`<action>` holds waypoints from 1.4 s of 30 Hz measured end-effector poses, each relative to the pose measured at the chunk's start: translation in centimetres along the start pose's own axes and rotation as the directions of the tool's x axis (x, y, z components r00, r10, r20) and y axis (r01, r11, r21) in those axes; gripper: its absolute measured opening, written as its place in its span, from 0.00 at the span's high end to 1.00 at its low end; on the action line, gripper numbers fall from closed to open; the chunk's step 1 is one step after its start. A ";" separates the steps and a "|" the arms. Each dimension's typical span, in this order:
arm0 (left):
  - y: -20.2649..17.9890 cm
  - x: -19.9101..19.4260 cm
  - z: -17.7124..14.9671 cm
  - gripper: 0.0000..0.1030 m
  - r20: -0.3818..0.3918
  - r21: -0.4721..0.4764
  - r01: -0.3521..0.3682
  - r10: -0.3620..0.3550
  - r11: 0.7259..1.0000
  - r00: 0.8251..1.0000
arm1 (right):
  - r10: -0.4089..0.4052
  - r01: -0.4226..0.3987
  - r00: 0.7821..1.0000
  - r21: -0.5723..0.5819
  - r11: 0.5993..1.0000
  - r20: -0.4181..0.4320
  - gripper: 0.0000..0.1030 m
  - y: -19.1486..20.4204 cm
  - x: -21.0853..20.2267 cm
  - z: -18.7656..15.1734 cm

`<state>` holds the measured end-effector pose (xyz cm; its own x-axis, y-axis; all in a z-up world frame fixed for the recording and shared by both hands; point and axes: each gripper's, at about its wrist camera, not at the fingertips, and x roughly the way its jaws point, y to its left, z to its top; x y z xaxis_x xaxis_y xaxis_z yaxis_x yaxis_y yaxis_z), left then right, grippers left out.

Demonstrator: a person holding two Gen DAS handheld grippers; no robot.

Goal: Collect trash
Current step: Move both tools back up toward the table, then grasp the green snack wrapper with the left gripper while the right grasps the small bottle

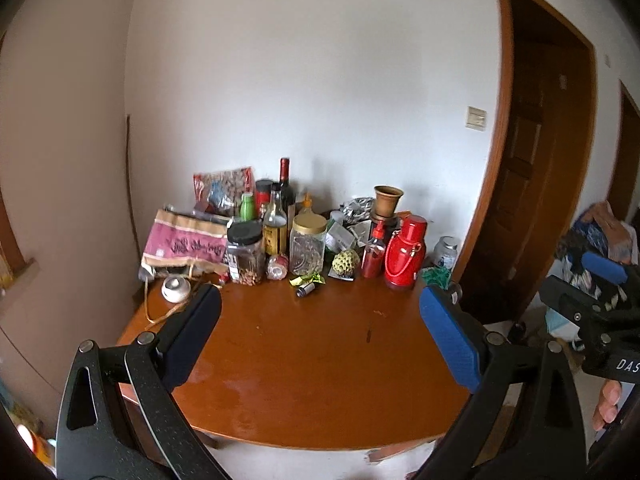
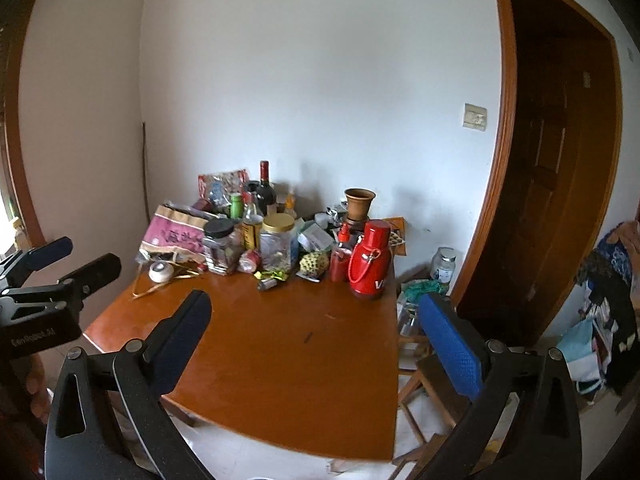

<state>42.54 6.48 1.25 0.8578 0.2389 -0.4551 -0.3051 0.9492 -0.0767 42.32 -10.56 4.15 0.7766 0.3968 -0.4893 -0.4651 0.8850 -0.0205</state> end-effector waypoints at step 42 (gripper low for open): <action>7.0 50.9 -2.7 0.19 -0.614 0.035 0.318 -0.231 0.947 0.755 | -0.111 0.260 0.838 0.212 0.942 -0.533 0.00 -1.6 29.7 -1.2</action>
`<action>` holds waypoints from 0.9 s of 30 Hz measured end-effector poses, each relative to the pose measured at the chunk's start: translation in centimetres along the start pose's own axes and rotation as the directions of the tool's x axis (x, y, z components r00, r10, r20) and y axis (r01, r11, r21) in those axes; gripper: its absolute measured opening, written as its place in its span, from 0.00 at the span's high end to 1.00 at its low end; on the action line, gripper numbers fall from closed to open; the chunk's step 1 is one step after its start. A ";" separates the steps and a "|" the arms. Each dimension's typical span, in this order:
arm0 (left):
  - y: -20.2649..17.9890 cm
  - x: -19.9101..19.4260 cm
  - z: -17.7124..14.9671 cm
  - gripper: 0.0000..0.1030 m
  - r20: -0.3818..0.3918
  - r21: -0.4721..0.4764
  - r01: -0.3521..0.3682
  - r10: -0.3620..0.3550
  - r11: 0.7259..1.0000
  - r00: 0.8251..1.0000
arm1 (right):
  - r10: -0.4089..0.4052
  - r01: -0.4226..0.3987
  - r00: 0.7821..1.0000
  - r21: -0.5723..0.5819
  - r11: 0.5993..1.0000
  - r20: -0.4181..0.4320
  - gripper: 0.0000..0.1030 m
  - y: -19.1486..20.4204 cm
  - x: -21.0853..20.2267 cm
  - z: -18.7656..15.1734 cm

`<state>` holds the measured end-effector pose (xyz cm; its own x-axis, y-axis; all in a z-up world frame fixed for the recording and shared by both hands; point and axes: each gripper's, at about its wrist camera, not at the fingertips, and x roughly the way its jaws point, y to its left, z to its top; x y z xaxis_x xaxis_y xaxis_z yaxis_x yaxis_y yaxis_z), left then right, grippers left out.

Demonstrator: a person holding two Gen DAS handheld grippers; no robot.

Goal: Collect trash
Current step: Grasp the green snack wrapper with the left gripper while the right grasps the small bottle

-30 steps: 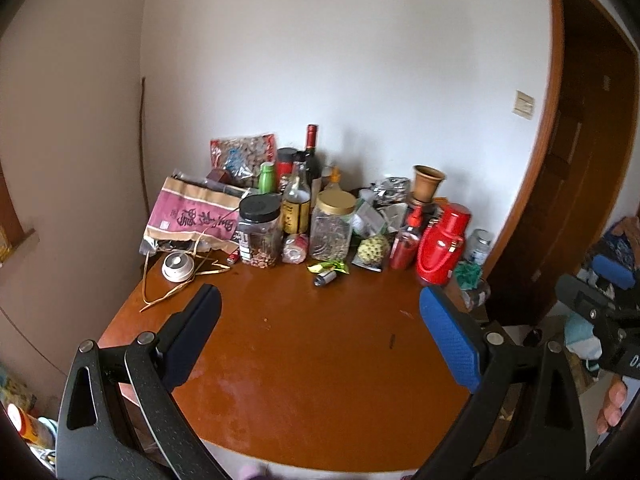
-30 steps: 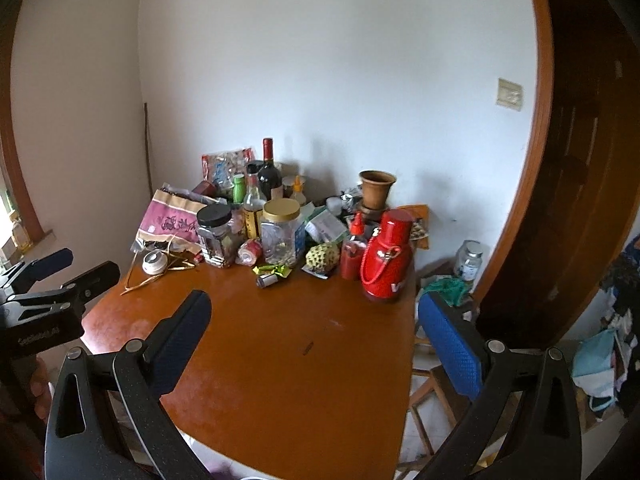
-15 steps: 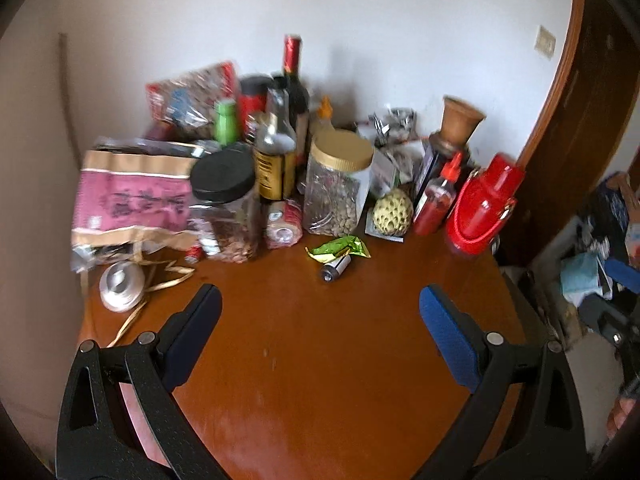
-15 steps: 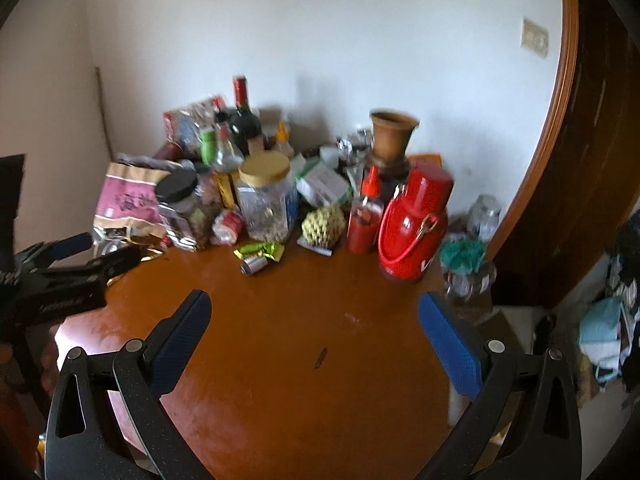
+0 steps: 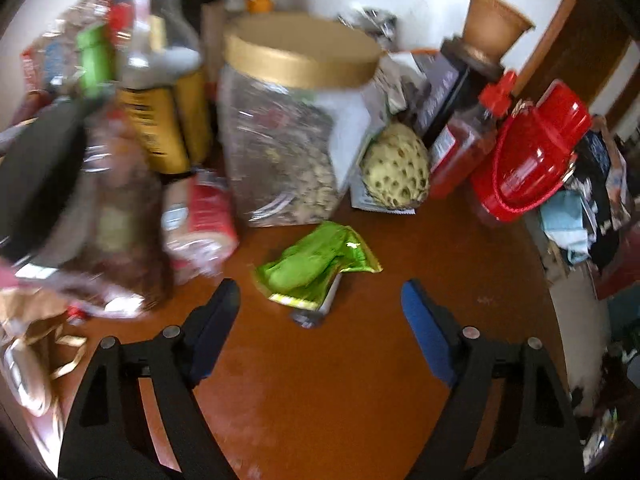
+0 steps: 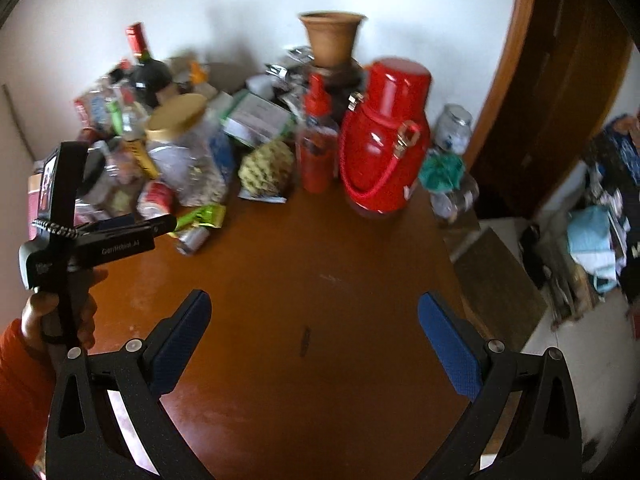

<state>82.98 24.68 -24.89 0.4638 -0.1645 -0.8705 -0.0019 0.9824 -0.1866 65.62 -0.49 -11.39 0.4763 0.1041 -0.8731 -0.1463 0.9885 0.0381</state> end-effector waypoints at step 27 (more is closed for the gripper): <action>3.7 -3.2 -1.4 0.77 -0.002 -0.030 0.056 -0.056 0.998 0.998 | 0.137 -0.137 0.988 -0.007 0.990 -0.072 0.01 6.1 7.8 3.9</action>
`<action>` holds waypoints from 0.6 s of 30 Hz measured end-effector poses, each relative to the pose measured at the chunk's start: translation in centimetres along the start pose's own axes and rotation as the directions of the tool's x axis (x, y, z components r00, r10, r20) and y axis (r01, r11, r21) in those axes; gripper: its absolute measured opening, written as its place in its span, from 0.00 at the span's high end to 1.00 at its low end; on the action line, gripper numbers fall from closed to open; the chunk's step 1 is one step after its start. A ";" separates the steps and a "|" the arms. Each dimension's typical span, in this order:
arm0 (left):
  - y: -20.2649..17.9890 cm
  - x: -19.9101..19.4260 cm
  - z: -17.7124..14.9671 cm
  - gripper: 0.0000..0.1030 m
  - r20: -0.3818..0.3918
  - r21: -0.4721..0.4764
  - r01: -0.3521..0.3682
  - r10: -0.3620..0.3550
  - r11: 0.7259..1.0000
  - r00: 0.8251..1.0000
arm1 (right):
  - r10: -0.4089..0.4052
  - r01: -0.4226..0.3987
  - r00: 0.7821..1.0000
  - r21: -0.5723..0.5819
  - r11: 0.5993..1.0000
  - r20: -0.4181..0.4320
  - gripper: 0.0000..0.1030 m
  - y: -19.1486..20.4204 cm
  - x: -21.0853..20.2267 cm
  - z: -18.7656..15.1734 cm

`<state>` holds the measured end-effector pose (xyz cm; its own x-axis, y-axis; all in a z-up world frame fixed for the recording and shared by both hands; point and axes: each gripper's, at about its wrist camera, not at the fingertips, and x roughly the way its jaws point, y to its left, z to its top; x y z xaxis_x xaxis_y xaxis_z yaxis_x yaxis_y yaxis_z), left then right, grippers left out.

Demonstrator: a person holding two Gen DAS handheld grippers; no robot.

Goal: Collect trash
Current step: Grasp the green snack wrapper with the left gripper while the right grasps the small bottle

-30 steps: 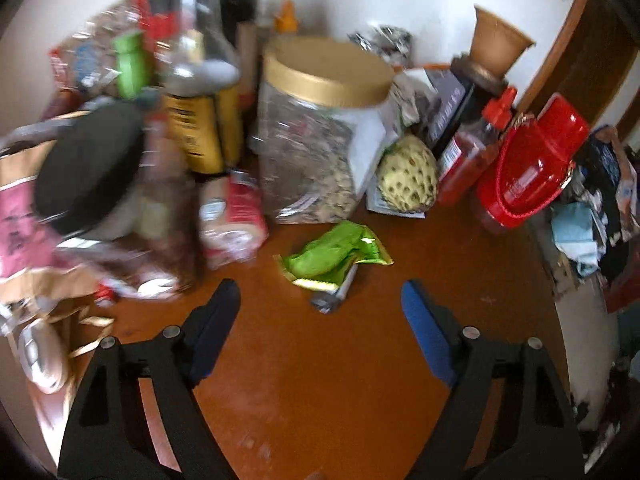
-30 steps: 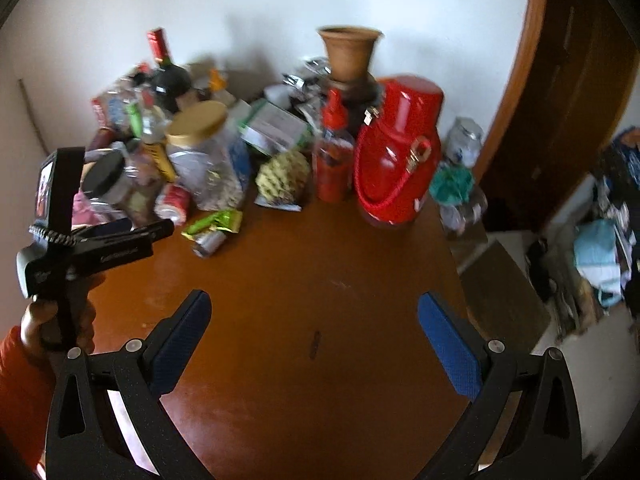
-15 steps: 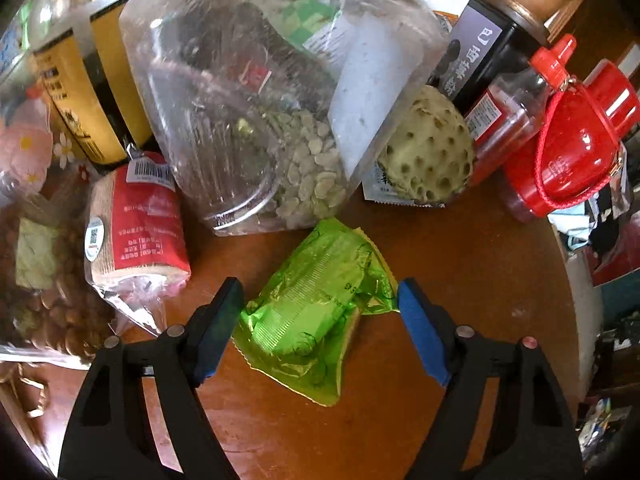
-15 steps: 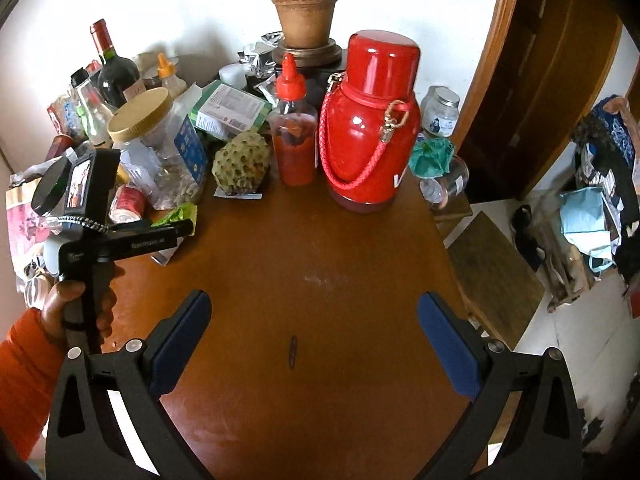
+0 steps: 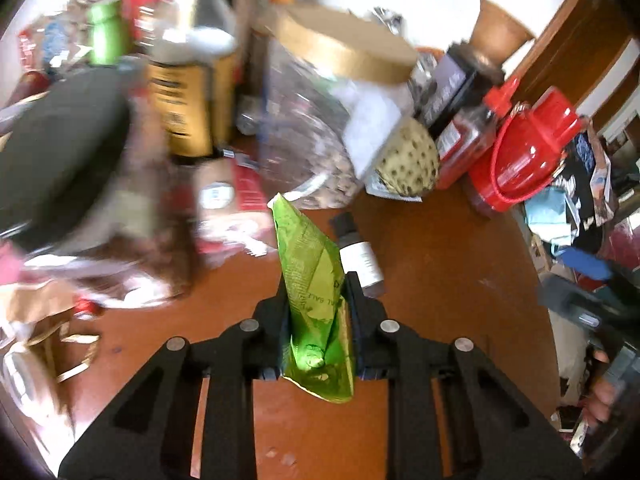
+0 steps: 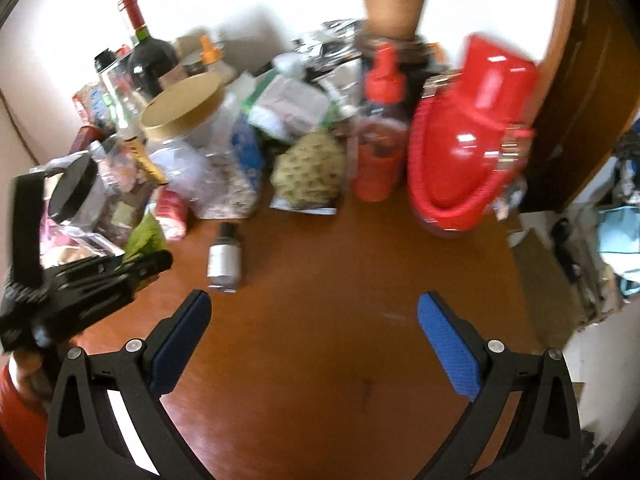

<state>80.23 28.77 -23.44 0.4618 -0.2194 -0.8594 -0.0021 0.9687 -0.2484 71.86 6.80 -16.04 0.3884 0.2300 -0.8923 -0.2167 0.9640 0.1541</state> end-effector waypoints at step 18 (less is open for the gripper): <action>5.5 -8.6 -3.3 0.78 0.114 -0.102 -0.141 0.152 0.985 0.982 | 0.048 -0.053 0.983 -0.021 0.998 -0.179 0.39 6.4 14.1 1.7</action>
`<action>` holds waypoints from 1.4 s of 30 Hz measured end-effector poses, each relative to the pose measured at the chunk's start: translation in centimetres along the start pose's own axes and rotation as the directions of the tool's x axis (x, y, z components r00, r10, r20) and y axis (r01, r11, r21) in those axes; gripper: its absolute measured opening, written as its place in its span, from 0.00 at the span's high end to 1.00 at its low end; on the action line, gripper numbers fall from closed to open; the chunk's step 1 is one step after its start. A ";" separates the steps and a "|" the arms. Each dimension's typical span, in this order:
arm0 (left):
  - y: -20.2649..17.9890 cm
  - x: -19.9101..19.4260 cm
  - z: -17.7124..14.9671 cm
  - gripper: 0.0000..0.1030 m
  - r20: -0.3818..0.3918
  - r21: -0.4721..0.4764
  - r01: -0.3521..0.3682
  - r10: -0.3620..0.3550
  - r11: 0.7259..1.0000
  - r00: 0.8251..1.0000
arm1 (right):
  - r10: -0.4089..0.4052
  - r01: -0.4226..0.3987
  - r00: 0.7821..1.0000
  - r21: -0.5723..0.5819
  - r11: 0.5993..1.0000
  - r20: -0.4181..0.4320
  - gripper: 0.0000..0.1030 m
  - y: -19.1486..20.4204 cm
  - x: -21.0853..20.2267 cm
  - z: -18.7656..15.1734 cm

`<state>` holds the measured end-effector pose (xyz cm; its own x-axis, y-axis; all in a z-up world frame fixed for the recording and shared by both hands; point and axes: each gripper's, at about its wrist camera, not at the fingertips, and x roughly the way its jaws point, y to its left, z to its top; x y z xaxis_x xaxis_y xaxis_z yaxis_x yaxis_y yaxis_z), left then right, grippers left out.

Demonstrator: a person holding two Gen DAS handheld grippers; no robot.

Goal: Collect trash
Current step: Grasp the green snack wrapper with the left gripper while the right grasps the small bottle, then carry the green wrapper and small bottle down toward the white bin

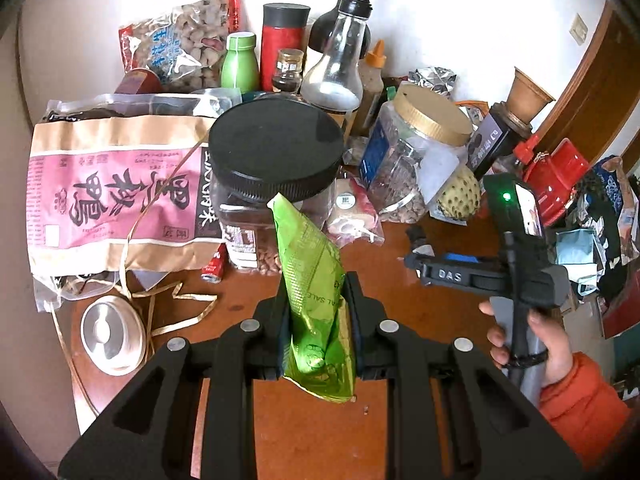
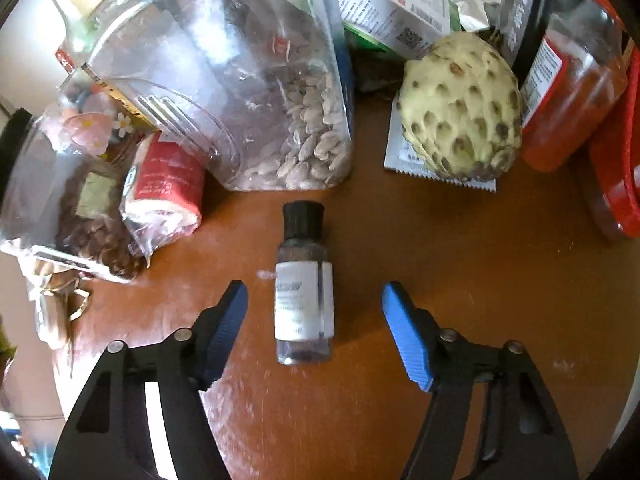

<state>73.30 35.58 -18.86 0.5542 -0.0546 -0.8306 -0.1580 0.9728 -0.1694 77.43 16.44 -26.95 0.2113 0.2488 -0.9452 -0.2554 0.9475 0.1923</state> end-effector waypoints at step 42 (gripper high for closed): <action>-25.6 -18.1 -12.7 0.78 0.269 0.034 0.022 -0.030 0.999 0.963 | 0.175 -0.083 0.896 -0.233 0.969 0.408 0.75 -11.5 -28.9 -18.3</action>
<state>56.96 8.79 -6.23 0.7583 -0.0213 -0.6515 -0.1180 0.9785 -0.1693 56.97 -5.37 -6.67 0.5294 0.4702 -0.7061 -0.4847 0.8508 0.2031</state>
